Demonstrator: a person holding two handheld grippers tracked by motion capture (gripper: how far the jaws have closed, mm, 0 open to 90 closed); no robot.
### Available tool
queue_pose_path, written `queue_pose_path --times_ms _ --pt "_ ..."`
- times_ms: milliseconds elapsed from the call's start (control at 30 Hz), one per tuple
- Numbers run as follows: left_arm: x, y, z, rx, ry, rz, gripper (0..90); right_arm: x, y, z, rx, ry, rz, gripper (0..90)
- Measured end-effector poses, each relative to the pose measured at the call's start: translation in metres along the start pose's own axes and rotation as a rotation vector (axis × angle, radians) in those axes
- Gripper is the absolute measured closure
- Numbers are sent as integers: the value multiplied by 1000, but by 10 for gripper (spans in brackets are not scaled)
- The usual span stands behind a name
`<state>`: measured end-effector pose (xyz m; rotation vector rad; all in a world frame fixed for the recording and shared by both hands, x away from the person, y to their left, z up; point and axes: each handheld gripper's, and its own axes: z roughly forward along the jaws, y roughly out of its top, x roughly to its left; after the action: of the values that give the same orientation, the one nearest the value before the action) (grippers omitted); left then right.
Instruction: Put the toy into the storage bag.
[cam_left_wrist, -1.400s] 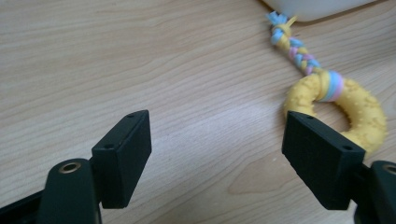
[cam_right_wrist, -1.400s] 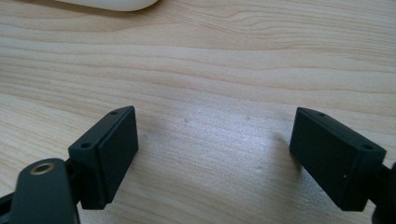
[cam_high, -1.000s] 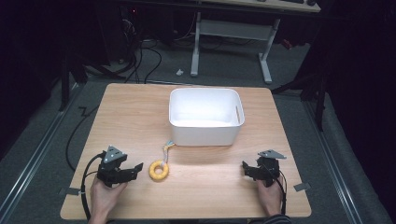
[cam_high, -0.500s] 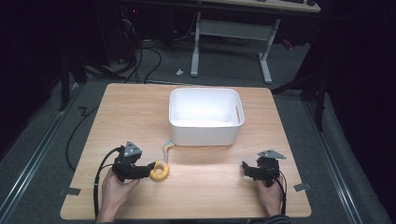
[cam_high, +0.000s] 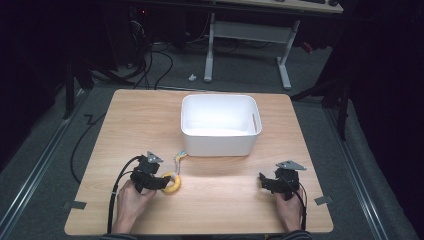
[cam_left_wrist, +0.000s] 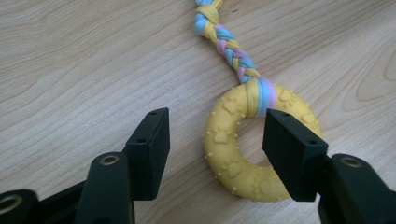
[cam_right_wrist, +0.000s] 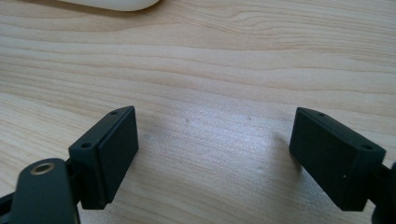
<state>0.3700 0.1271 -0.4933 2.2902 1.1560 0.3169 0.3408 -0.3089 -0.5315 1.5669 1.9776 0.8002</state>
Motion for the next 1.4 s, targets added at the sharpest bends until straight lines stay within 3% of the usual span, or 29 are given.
queue_pose_path --times_ms 167,767,967,1400 --pt "-4 4 4 39 26 23 476 0 0 0 -1 0 -2 155" --pt "-7 4 13 94 9 28 600 0 0 0 -1 -1 -3 155" --pt "-7 2 16 92 0 14 643 0 0 0 0 0 -2 155" --pt "-7 2 11 78 -26 28 670 0 0 0 0 -1 -1 155"
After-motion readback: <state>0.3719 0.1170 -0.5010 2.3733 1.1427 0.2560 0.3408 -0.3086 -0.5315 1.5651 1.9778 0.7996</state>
